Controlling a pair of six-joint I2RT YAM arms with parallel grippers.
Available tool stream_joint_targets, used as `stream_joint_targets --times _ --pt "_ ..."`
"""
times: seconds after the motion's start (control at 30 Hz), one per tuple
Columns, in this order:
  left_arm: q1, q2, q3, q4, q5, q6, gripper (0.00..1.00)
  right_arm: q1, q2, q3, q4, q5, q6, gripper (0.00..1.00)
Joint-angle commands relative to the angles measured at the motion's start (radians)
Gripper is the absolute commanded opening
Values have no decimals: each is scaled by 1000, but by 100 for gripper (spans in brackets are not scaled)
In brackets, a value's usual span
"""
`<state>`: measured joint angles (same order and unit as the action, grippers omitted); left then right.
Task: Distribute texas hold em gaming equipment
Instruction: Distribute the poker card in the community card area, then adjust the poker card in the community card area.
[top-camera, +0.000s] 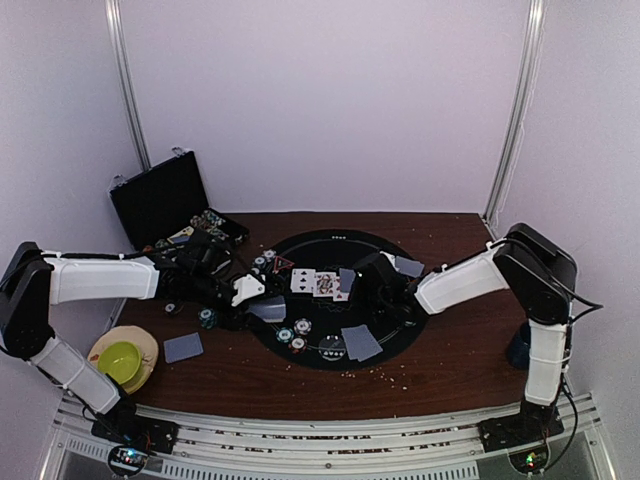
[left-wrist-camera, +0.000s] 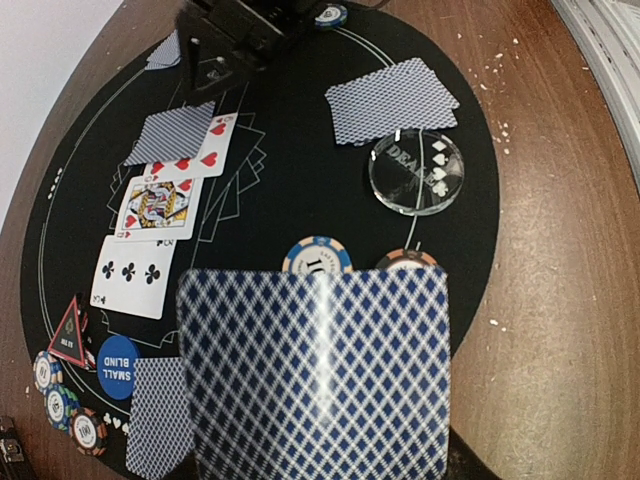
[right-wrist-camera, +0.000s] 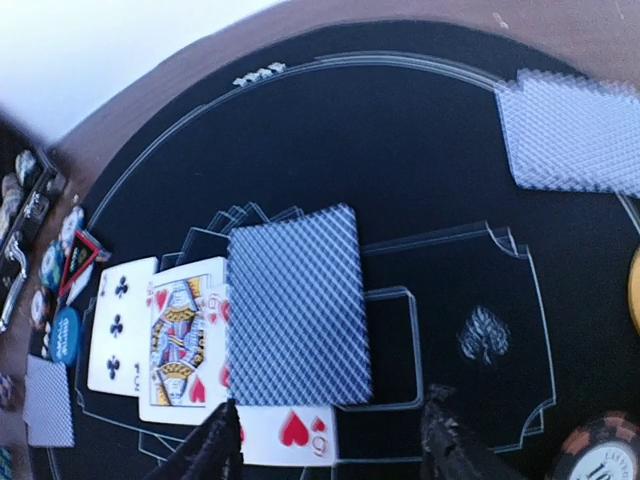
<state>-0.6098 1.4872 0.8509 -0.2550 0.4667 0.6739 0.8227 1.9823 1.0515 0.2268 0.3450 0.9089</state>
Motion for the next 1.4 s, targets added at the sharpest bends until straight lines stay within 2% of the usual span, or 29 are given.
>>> stream_joint_targets --times 0.0,0.07,0.23,0.3,0.47,0.67,0.87,1.37 --pt "0 -1 8 39 9 -2 53 10 0 146 -167 137 -126 68" --pt "0 0 8 39 8 -2 53 9 27 204 -217 153 -163 78" --pt "1 6 9 39 7 -3 53 8 128 361 -324 130 -229 96" --pt "0 3 10 39 8 -2 53 6 167 405 -357 130 -237 99" --pt "0 3 8 39 9 -1 53 -2 229 473 -416 146 -250 100" --pt "0 5 9 39 9 -1 53 -27 233 450 -396 127 -254 98" --pt "0 8 9 39 7 0 53 -37 232 431 -377 108 -251 92" --pt "1 14 10 39 7 0 53 -49 219 408 -339 47 -239 92"
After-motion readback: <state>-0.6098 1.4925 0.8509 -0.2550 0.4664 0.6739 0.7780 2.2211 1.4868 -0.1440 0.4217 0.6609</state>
